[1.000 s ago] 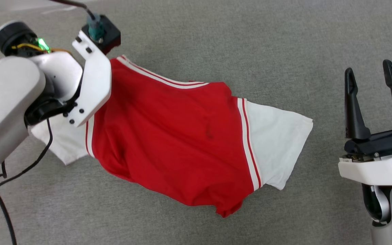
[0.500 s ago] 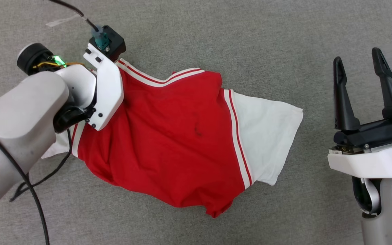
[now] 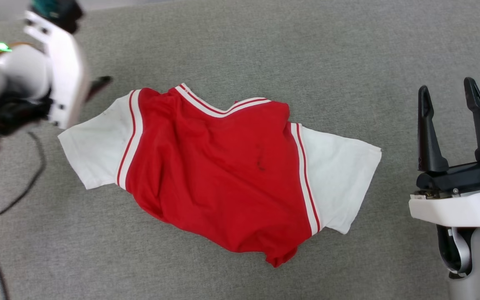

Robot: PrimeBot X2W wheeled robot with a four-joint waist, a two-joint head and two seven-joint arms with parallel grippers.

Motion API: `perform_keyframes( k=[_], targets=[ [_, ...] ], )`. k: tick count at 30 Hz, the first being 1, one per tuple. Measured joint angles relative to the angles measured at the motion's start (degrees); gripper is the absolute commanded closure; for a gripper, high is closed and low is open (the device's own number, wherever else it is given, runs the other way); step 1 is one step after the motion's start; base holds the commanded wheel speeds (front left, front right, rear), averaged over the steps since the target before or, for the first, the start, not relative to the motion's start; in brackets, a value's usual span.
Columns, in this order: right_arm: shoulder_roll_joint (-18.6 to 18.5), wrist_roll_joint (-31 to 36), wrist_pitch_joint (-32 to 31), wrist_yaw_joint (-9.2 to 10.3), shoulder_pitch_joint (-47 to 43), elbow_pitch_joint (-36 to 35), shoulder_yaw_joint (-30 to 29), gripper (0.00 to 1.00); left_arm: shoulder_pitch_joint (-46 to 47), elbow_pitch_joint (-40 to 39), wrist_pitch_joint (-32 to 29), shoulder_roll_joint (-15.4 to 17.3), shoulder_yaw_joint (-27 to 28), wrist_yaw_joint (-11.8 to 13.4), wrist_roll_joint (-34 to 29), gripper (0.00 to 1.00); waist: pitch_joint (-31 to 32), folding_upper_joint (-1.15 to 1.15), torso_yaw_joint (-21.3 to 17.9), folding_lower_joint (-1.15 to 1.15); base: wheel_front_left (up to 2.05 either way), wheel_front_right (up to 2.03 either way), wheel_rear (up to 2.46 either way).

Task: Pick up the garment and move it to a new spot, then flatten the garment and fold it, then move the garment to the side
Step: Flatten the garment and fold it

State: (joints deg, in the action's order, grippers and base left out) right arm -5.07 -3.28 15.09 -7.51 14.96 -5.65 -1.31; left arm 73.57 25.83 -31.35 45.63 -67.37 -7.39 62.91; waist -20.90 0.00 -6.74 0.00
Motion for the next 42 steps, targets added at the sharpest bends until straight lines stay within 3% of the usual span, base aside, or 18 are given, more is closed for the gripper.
perform_keyframes(
  k=[4,10,20,25,27,31,35,39,42],
  targets=[
    [-0.04,-0.07,0.00,0.00,0.20,-0.23,-0.32,0.00,0.82,-0.35,-4.71,4.13,0.69,0.01,2.91,0.00,-0.19,0.00,0.65,0.00,0.00,0.00,0.00],
    [-0.35,-0.19,0.00,0.00,1.13,-0.85,-0.09,0.00,0.15,-1.47,-10.89,6.62,-0.69,1.05,4.75,0.00,-1.75,0.00,0.56,0.00,0.00,0.00,0.00],
    [-0.65,-0.20,0.00,0.00,2.39,-0.92,0.48,0.00,-4.68,-0.67,-14.89,7.11,-3.42,2.60,3.35,0.00,-4.75,0.00,-1.01,0.00,0.00,0.00,0.00],
    [-0.66,-0.19,0.00,0.00,2.96,-0.77,0.37,0.00,-6.21,0.73,-13.71,6.03,-3.34,2.35,2.66,0.00,-5.19,0.00,-1.42,0.00,0.00,0.00,0.00],
    [-0.99,-0.01,0.00,0.00,3.09,-0.66,0.25,0.00,-6.64,1.30,-12.93,5.43,-3.33,1.96,2.78,1.00,-4.81,0.00,-1.32,0.00,0.00,0.00,0.00],
    [-2.89,0.59,0.00,-0.01,4.63,-0.62,0.42,0.00,-7.44,1.48,-11.03,4.02,-3.91,1.27,2.12,1.00,-3.26,0.00,-0.79,0.00,0.00,0.00,0.00],
    [-7.31,0.93,0.01,0.00,7.33,1.44,2.12,0.00,-7.56,0.65,-8.80,3.82,-4.20,0.77,1.25,1.00,-0.97,0.00,-0.04,0.00,0.00,0.00,0.00],
    [-15.17,-1.86,-2.25,0.00,10.12,8.39,9.47,0.00,-7.64,-1.57,-7.24,4.31,-4.31,0.49,0.36,1.00,1.68,0.00,0.84,0.00,0.00,0.00,0.00],
    [-22.18,-5.81,-10.90,0.00,15.28,10.45,17.23,0.00,-7.95,-3.78,-6.15,4.69,-4.28,0.38,0.16,1.00,3.33,0.00,1.59,0.00,0.00,0.00,0.00]
  ],
)
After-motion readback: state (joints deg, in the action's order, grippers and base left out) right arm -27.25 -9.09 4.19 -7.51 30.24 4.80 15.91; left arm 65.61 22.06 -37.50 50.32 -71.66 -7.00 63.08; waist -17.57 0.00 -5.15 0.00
